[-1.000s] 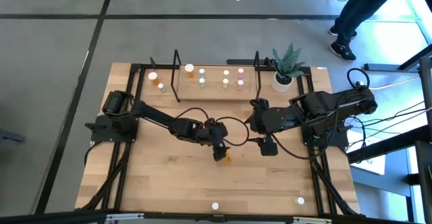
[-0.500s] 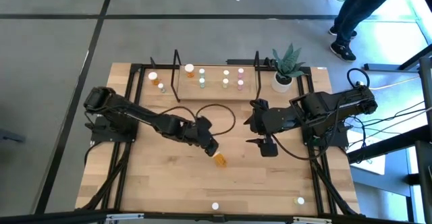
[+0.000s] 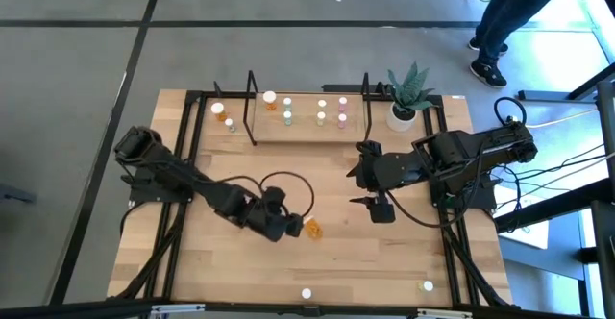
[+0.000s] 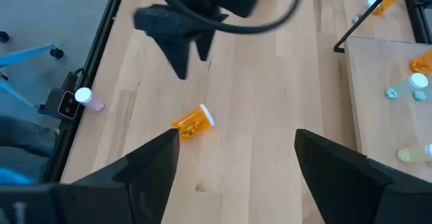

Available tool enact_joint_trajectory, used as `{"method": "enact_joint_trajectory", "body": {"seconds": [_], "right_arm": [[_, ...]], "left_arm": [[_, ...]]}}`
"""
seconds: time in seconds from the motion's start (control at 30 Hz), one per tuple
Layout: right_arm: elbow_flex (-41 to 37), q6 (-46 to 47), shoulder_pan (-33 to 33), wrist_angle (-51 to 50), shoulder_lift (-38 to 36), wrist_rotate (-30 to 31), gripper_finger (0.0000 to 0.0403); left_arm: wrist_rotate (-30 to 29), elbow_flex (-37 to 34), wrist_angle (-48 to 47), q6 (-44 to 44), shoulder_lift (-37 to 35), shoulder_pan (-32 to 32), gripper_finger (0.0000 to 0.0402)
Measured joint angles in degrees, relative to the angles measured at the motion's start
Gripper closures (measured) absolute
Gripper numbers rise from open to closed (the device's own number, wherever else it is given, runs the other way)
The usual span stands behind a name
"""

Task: Pick and place medicine bottles onto shelf by color
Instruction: Put the right orange pill bottle on the shelf aligned with the other orange pill bottle

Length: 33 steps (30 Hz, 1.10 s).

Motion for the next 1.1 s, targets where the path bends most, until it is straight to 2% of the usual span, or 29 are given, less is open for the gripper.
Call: {"method": "enact_joint_trajectory", "body": {"seconds": [0.33, 0.67, 0.93, 1.1], "right_arm": [[0.01, 0.0, 0.0, -0.02, 0.0, 0.0, 0.0109], [0.01, 0.07, 0.0, 0.26, 0.0, 0.0, 0.0109], [0.05, 11.86, 0.28, 2.1, 0.43, -1.18, 0.0109], [0.05, 22.18, 2.2, 1.59, 4.28, -1.22, 0.0109]], "left_arm": [[-7.62, 0.0, 0.9, -14.18, 0.44, -7.44, 0.0052], [-9.5, 0.0, -2.27, -15.56, 0.42, -8.83, 0.0052], [-11.47, 0.0, -7.54, -13.97, 0.42, -9.46, 0.0052], [-11.46, 0.0, -14.37, -14.16, 0.15, -11.22, 0.0052]]}}
